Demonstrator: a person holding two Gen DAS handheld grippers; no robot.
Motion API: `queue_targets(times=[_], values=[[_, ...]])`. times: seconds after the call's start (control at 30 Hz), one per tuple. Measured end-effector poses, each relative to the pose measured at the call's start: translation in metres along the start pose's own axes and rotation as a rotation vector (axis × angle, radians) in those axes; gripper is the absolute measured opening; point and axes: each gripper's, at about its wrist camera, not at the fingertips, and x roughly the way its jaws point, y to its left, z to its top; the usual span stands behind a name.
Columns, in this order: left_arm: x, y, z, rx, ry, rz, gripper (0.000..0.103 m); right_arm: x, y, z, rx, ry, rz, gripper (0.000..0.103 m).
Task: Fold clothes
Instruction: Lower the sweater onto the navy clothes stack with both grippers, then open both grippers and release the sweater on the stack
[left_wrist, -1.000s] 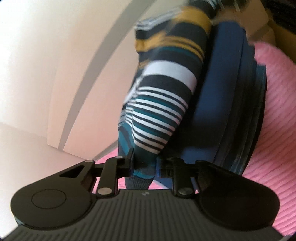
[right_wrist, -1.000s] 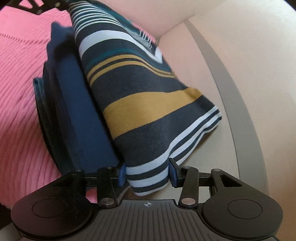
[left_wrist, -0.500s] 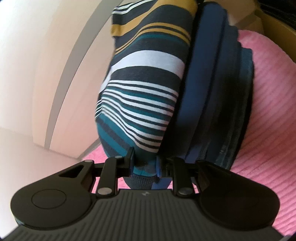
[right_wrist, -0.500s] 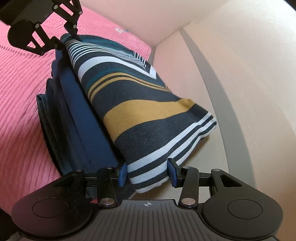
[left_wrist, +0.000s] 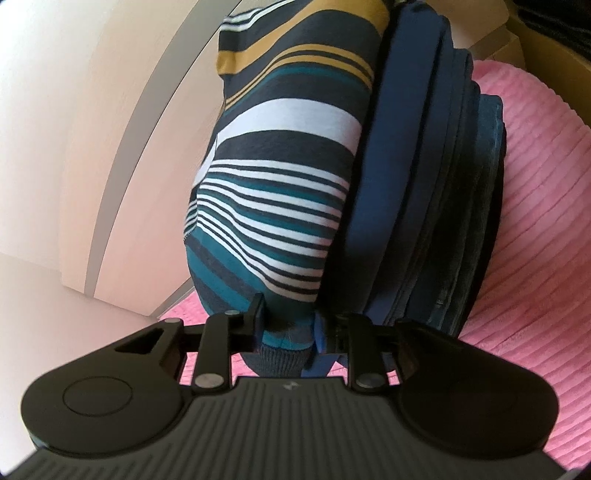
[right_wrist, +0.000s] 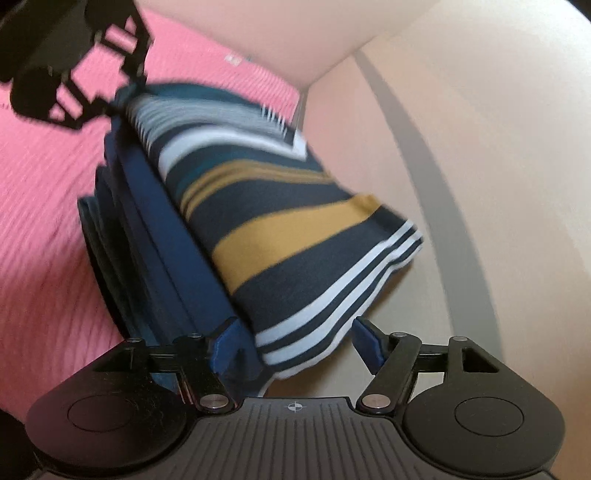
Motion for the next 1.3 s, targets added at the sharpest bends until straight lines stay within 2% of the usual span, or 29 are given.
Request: queue_targets(times=[0.13, 0.27, 0.3, 0.33, 0.37, 0.4, 0.47, 0.57, 0.63, 0.7, 0.77, 0.83, 0.9, 0.97, 1.1, 1.13, 1.2, 1.3], values=[[-0.002, 0.002, -0.002, -0.002, -0.004, -0.003, 0.022, 0.011, 0.010, 0.004, -0.195, -0.010, -0.055, 0.069], [-0.003, 0.004, -0.004, -0.008, -0.007, -0.006, 0.022, 0.041, 0.020, -0.003, -0.336, 0.027, -0.023, 0.069], [-0.005, 0.006, -0.005, -0.015, -0.007, -0.007, 0.022, 0.046, 0.016, -0.002, -0.327, 0.030, -0.014, 0.069], [-0.006, 0.008, -0.005, -0.020, -0.007, -0.010, 0.022, 0.050, 0.013, -0.001, -0.317, 0.034, -0.004, 0.064], [-0.006, 0.009, -0.005, -0.024, -0.008, -0.014, 0.022, 0.054, 0.010, 0.000, -0.304, 0.037, 0.005, 0.044], [-0.007, 0.010, -0.005, -0.028, -0.008, -0.017, 0.022, 0.053, 0.004, 0.004, -0.266, 0.036, 0.003, 0.041], [-0.007, 0.012, -0.006, -0.035, -0.011, -0.020, 0.022, 0.032, -0.004, 0.018, -0.257, -0.014, -0.063, 0.038], [-0.006, 0.016, -0.007, -0.052, -0.010, -0.019, 0.022, -0.007, -0.011, 0.032, -0.211, -0.080, -0.067, 0.038], [-0.005, 0.017, -0.009, -0.069, -0.005, -0.033, 0.022, 0.002, 0.000, 0.020, -0.203, -0.040, -0.045, 0.038], [-0.007, 0.014, -0.011, -0.060, -0.008, -0.041, 0.022, 0.031, 0.014, -0.004, -0.221, 0.048, -0.008, 0.040], [-0.009, 0.010, -0.011, -0.045, -0.015, -0.043, 0.022, 0.050, 0.020, -0.017, -0.221, 0.094, -0.007, 0.044], [-0.013, 0.007, -0.008, -0.030, -0.035, -0.044, 0.022, 0.053, 0.016, -0.015, -0.186, 0.109, -0.018, 0.045], [-0.017, 0.005, -0.001, -0.014, -0.046, -0.037, 0.022, 0.045, 0.010, -0.010, -0.151, 0.103, -0.028, 0.054], [-0.015, 0.008, 0.002, -0.039, -0.026, -0.040, 0.024, 0.035, 0.005, -0.007, -0.119, 0.104, -0.030, 0.061], [-0.016, 0.013, -0.001, -0.065, -0.012, -0.054, 0.024, 0.008, -0.008, -0.004, 0.008, 0.101, 0.008, 0.063], [-0.020, 0.015, -0.004, -0.076, -0.017, -0.062, 0.027, 0.001, -0.013, -0.003, 0.055, 0.096, 0.024, 0.063], [-0.030, 0.020, -0.009, -0.098, -0.028, -0.077, 0.027, -0.010, -0.028, 0.005, 0.229, 0.048, 0.078, 0.062], [-0.041, 0.030, -0.015, -0.201, -0.032, -0.099, 0.027, -0.011, -0.050, 0.006, 0.489, -0.018, 0.155, 0.062]])
